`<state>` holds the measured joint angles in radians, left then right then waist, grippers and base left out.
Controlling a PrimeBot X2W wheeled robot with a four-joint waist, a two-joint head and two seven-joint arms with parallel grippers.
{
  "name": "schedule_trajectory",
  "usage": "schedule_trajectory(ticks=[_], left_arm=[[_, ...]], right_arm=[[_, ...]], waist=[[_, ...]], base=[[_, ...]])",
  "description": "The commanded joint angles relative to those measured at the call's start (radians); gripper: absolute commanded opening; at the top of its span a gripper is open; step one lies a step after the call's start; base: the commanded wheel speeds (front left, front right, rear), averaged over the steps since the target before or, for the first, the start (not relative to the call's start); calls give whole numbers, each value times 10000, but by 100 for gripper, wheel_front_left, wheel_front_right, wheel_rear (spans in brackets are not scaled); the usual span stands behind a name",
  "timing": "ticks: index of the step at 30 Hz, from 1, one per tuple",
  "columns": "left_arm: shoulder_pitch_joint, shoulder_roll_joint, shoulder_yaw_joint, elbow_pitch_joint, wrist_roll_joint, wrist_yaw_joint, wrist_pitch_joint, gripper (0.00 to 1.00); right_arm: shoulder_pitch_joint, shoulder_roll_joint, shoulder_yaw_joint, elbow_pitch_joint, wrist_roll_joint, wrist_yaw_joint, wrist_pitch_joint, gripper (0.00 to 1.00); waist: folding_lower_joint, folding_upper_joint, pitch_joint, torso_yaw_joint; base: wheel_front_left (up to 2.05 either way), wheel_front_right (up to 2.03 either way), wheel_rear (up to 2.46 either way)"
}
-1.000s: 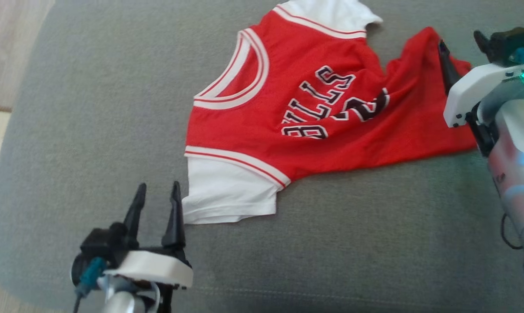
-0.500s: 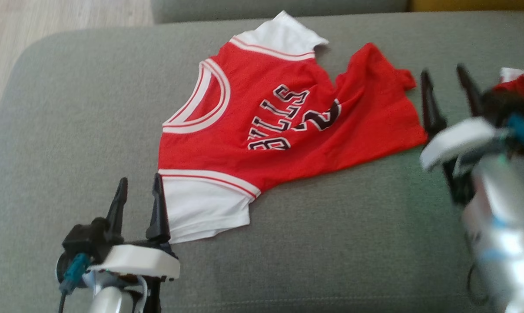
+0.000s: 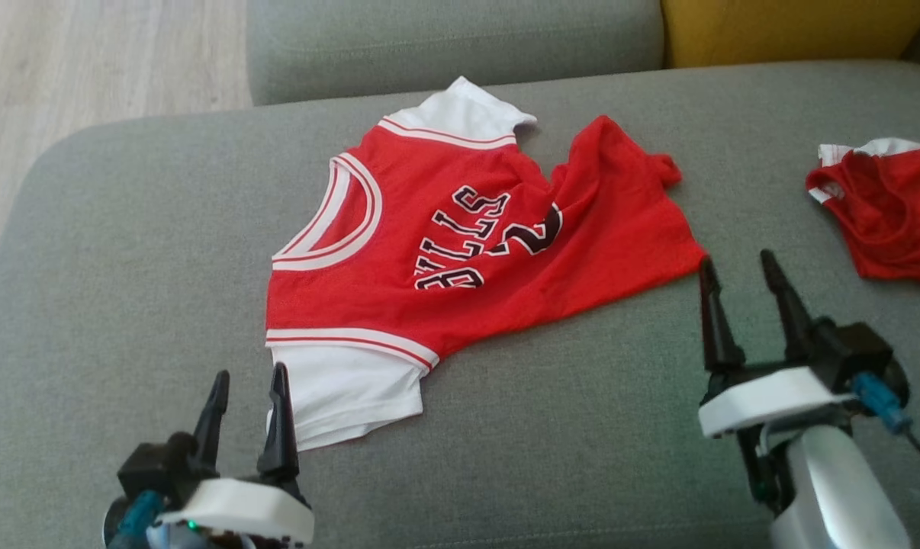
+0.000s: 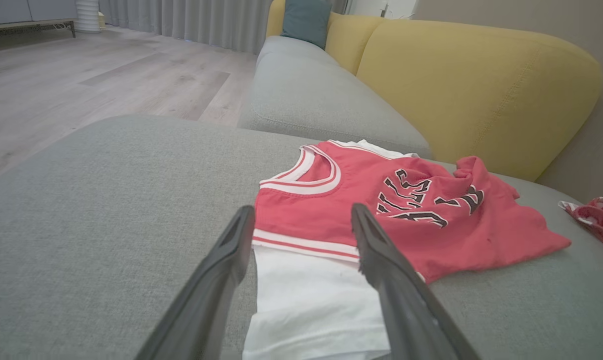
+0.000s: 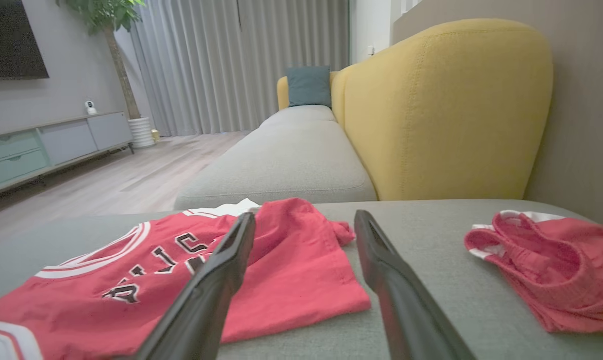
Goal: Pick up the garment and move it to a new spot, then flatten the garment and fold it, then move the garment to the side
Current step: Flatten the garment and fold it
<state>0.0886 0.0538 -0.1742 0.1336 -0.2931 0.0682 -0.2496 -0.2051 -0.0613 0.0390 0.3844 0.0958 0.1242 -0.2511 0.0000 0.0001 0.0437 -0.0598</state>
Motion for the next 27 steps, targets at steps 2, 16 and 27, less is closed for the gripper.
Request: schedule_trajectory(ticks=[2,16,27], left_arm=[[-49,-30,371,-222,-49,-77,-122,100],[196,-34,110,-238,-175,103,-122,100],[330,-35,62,-70,-242,165,-122,100]], right_arm=[[83,104,438,-602,316,65,-90,100],[544,109,524,-813,551,65,48,100],[637,110,518,-790,377,65,203,100]], waist=[[0,-1,-185,86],[0,-1,-417,247],[0,-1,-457,305]], base=[[0,0,0],[0,0,0],[0,0,0]])
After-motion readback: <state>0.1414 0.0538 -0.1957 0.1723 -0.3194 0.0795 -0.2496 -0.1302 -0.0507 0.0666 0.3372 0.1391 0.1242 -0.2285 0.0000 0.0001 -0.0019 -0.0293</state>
